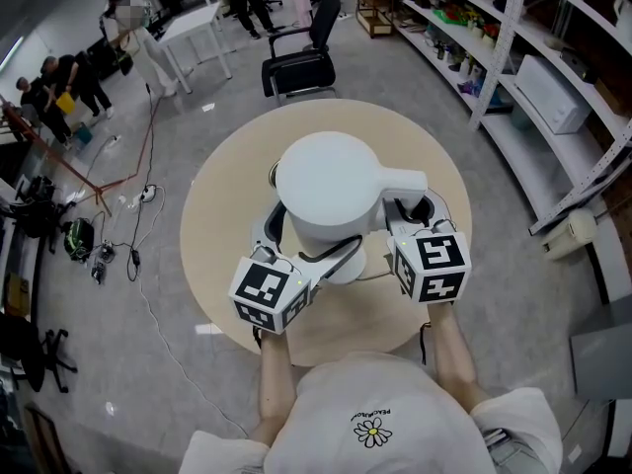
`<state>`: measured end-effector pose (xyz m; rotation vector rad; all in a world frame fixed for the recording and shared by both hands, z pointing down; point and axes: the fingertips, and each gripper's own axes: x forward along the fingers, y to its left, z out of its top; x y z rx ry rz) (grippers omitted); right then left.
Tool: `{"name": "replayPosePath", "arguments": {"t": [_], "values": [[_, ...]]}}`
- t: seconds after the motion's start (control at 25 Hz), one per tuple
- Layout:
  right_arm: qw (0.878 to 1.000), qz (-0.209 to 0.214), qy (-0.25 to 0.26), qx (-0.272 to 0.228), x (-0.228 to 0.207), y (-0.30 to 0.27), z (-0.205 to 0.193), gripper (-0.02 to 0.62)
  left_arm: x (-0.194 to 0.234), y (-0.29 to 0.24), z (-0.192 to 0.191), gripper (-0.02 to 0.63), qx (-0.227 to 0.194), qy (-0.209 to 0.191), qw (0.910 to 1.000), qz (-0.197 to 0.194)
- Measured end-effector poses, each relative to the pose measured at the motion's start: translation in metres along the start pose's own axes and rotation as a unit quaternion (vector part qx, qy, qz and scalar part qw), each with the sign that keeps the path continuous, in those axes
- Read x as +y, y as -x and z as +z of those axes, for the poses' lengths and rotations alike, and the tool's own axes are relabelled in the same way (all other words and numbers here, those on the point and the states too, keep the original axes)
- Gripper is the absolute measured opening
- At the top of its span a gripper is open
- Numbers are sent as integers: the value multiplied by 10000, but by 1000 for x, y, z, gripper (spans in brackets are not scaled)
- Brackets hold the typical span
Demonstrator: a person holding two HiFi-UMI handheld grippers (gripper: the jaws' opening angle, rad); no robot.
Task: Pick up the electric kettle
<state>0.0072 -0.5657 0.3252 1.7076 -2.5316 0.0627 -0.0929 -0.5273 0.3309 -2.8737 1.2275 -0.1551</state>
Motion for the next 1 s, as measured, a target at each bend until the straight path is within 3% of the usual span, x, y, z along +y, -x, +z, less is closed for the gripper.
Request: {"name": "replayPosePath", "arguments": {"t": [1.0], "values": [[10000,-18,40,-69,-6,-1,1,83,-2,-6,1,581,-30,5,10000,12]]}}
